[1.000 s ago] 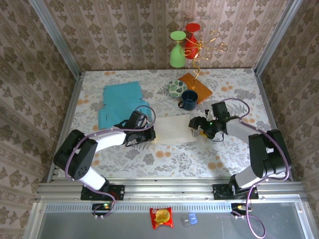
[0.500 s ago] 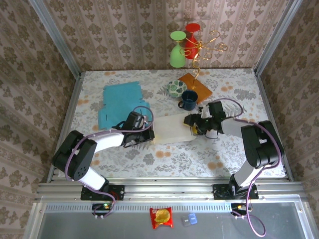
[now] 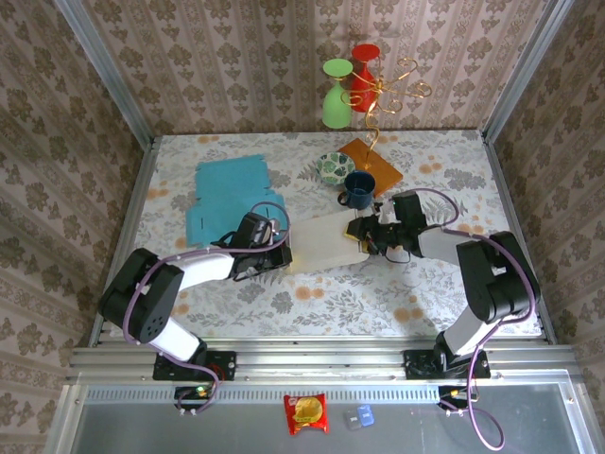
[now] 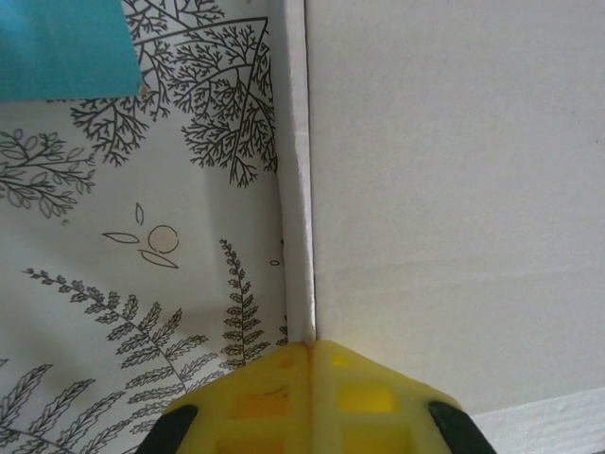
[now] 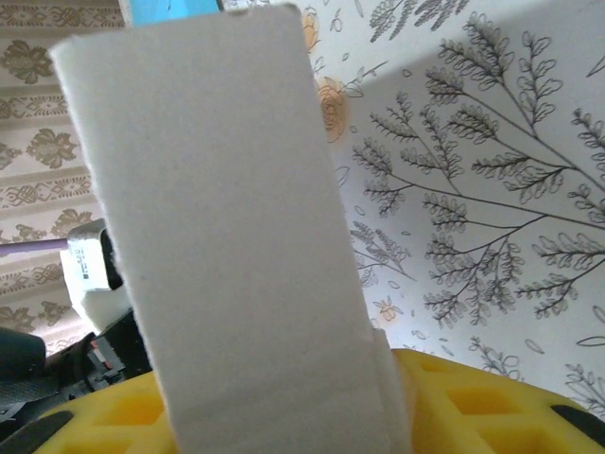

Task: Fold the paper box

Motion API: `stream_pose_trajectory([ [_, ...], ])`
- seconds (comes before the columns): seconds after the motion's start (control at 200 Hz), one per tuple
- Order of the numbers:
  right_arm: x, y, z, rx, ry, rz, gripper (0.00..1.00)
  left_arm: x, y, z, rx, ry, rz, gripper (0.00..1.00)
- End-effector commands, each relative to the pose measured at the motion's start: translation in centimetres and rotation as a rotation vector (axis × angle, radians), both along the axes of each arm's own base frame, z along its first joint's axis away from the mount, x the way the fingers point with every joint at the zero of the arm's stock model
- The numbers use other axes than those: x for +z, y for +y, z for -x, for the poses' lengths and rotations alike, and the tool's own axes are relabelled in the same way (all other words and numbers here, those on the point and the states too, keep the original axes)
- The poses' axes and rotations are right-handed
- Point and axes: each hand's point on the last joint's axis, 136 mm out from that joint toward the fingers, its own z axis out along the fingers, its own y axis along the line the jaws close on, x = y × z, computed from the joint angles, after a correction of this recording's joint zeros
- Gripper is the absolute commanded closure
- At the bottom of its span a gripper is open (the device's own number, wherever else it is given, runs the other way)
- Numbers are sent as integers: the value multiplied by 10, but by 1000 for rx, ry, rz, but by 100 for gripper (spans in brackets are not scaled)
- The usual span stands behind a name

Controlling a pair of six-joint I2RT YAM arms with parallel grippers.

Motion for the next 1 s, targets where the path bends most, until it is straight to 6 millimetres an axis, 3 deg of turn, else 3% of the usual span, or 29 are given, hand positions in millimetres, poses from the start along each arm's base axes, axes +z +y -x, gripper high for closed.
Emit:
stream_pose_trajectory([
  [0.0, 10, 3, 11, 19, 17, -18, 54, -12, 14, 8, 11, 5, -52, 92],
  [0.145, 13, 1, 12, -18, 65, -23, 61, 13, 16, 4, 5, -105, -48, 85],
  [0.32, 20, 0, 14, -69, 133, -53, 69, 68, 15, 3, -69, -382, -81, 73],
  [0.455, 29, -3, 15, -120, 200, -73, 72, 113, 10, 17, -217, -655, -94, 60],
  [0.54, 34, -7, 18, -167, 265, -89, 72, 130, 7, 31, -338, -759, -91, 54],
  [0.65, 38, -12, 27, -229, 367, -106, 73, 132, -5, 60, -588, -869, -112, 50],
  [0.75, 39, -17, 35, -290, 464, -130, 73, 130, -8, 81, -761, -1015, -177, 38],
  [0.8, 47, -19, 40, -316, 489, -149, 74, 131, -6, 83, -784, -1049, -204, 34],
  [0.995, 46, -22, 65, -367, 651, -174, 76, 124, -8, 85, -908, -1083, -275, 27],
])
